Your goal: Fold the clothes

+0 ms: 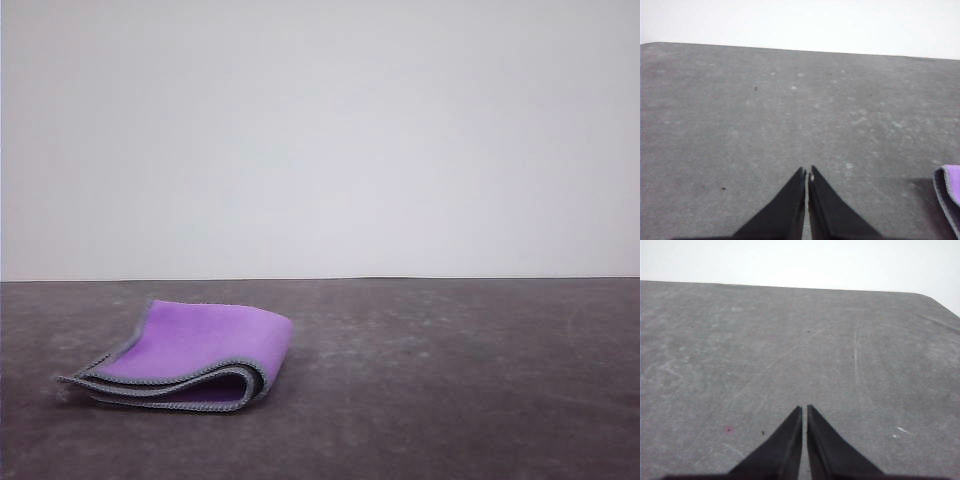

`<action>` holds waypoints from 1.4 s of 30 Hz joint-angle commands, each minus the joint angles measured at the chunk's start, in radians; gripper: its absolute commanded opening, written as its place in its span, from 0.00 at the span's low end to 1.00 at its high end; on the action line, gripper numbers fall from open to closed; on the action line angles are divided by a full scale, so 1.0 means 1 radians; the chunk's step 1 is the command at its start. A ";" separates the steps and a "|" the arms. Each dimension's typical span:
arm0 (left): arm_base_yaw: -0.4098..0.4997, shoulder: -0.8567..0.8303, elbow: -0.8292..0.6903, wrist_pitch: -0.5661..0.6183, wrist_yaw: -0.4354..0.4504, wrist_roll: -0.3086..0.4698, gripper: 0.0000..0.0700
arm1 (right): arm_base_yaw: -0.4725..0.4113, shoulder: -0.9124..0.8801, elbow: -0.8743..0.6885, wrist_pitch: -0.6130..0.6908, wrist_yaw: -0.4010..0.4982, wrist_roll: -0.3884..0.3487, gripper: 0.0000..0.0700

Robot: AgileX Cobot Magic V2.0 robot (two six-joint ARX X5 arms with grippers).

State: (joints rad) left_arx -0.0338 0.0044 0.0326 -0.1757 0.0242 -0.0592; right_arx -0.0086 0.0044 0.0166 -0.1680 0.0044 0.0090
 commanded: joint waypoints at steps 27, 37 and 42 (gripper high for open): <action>0.001 -0.001 -0.020 0.013 -0.002 0.014 0.00 | -0.001 -0.001 -0.005 0.010 0.003 0.016 0.02; 0.001 -0.001 -0.020 0.013 -0.002 0.014 0.00 | -0.001 -0.001 -0.004 0.010 0.003 0.016 0.02; 0.001 -0.001 -0.020 0.013 -0.001 0.014 0.00 | -0.001 -0.001 -0.004 0.010 0.003 0.016 0.02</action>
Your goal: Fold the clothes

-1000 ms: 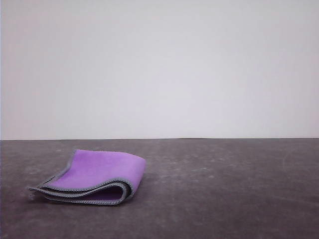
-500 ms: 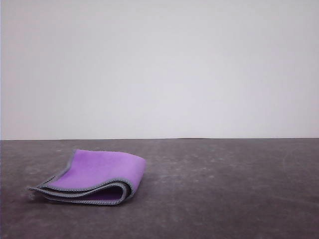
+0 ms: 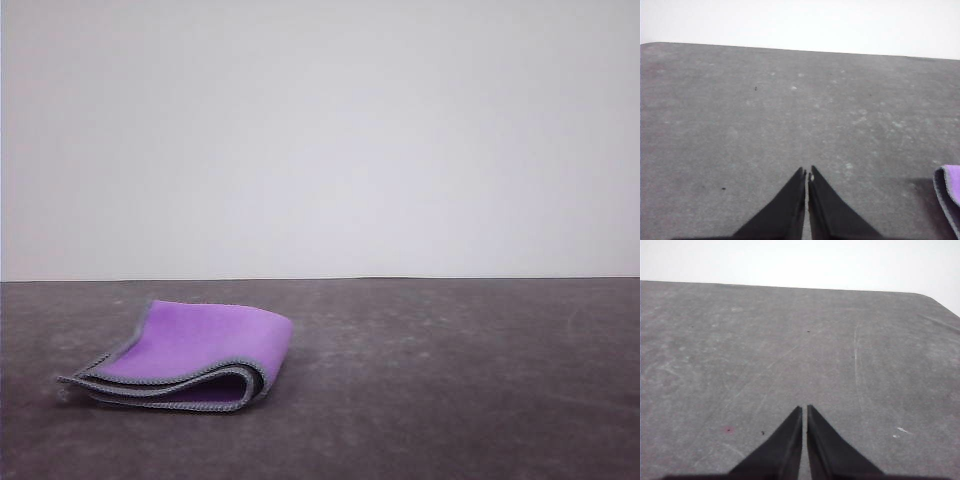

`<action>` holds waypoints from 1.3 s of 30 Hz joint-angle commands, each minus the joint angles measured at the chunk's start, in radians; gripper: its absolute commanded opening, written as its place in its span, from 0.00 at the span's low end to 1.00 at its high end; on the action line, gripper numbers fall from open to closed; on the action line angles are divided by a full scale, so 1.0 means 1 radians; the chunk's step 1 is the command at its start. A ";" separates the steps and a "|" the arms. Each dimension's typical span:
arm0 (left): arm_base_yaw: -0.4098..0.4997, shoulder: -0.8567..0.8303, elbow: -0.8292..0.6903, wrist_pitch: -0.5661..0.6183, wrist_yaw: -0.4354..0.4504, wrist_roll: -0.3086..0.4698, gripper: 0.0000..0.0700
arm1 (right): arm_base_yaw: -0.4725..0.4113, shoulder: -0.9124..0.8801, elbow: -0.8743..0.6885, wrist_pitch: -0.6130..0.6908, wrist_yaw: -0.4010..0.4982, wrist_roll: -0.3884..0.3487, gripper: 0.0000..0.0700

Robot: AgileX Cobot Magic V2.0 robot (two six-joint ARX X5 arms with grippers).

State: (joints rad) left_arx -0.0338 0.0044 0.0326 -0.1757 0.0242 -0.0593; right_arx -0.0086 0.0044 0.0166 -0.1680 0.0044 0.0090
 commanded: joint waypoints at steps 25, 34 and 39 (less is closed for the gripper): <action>0.001 -0.001 -0.020 0.013 -0.002 0.014 0.00 | -0.001 -0.001 -0.004 0.010 0.003 0.016 0.02; 0.001 -0.001 -0.020 0.013 -0.001 0.014 0.00 | -0.001 -0.001 -0.004 0.010 0.003 0.016 0.02; 0.001 -0.001 -0.020 0.013 -0.002 0.014 0.00 | -0.001 -0.001 -0.004 0.010 0.003 0.016 0.02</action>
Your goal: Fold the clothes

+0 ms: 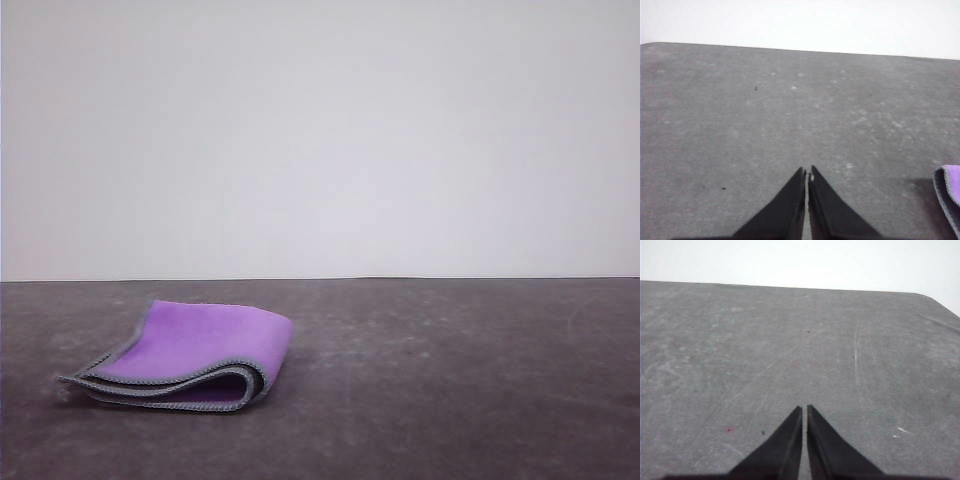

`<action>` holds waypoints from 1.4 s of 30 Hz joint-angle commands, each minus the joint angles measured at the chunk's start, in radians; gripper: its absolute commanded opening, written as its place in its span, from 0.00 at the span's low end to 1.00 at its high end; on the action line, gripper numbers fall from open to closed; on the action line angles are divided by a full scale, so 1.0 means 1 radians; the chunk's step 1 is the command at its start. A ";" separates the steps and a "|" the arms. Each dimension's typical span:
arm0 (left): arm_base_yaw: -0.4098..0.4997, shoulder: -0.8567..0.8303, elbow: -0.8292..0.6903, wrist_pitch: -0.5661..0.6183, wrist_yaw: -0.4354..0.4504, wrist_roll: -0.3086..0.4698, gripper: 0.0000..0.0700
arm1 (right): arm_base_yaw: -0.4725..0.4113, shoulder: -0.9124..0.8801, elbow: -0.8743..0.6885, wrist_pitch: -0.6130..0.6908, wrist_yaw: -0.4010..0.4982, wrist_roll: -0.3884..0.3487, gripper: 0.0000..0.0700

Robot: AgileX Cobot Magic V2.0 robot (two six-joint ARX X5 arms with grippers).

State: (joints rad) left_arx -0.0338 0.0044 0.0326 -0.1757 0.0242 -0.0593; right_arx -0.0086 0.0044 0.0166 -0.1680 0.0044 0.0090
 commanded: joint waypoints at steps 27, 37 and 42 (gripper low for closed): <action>0.001 -0.001 -0.020 0.013 -0.002 0.014 0.00 | -0.001 -0.001 -0.004 0.010 0.003 0.016 0.02; 0.001 -0.001 -0.020 0.013 -0.001 0.014 0.00 | -0.001 -0.001 -0.004 0.010 0.003 0.016 0.02; 0.001 -0.001 -0.020 0.013 -0.002 0.014 0.00 | -0.001 -0.001 -0.004 0.010 0.003 0.016 0.02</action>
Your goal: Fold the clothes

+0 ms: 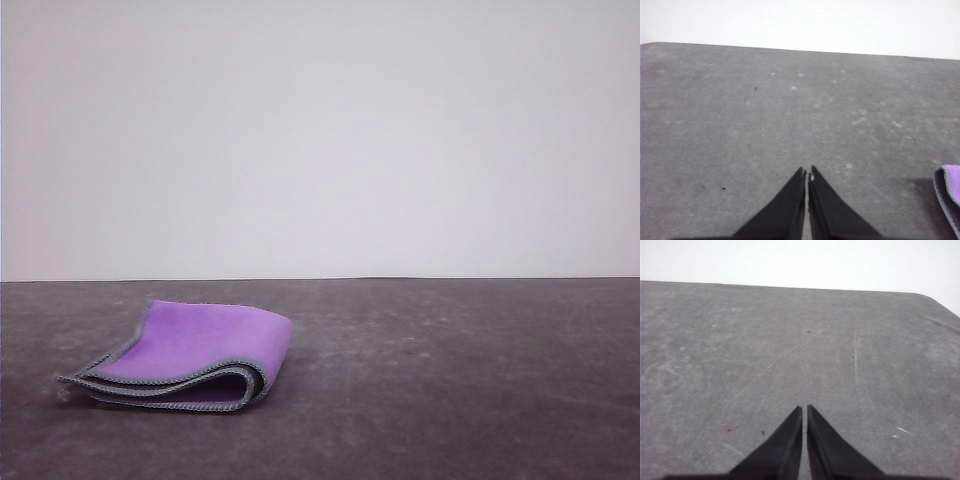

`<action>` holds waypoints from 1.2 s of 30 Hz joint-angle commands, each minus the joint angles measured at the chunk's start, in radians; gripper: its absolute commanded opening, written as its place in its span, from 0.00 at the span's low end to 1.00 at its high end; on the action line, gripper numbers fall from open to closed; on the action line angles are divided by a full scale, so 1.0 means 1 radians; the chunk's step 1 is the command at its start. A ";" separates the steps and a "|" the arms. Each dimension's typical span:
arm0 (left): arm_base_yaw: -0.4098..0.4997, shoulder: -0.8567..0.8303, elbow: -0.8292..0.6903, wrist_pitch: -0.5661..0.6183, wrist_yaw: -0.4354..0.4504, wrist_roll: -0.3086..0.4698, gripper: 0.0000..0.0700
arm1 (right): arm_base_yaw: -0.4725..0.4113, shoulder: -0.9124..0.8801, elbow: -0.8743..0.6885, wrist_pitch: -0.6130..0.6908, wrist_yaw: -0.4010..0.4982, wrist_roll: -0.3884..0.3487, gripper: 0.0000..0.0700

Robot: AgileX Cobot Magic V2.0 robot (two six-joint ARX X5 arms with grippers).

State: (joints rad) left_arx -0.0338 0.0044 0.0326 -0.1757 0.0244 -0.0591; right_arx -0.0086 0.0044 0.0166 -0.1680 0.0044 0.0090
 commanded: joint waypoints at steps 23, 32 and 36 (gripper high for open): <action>0.001 -0.001 -0.020 0.013 -0.002 0.014 0.00 | -0.001 -0.001 -0.004 0.010 0.003 0.016 0.02; 0.001 -0.001 -0.020 0.013 -0.002 0.014 0.00 | -0.001 -0.001 -0.004 0.010 0.003 0.016 0.02; 0.001 -0.001 -0.020 0.013 -0.002 0.014 0.00 | -0.001 -0.001 -0.004 0.010 0.003 0.016 0.02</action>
State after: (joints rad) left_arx -0.0338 0.0044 0.0326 -0.1757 0.0242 -0.0589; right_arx -0.0086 0.0044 0.0166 -0.1680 0.0044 0.0090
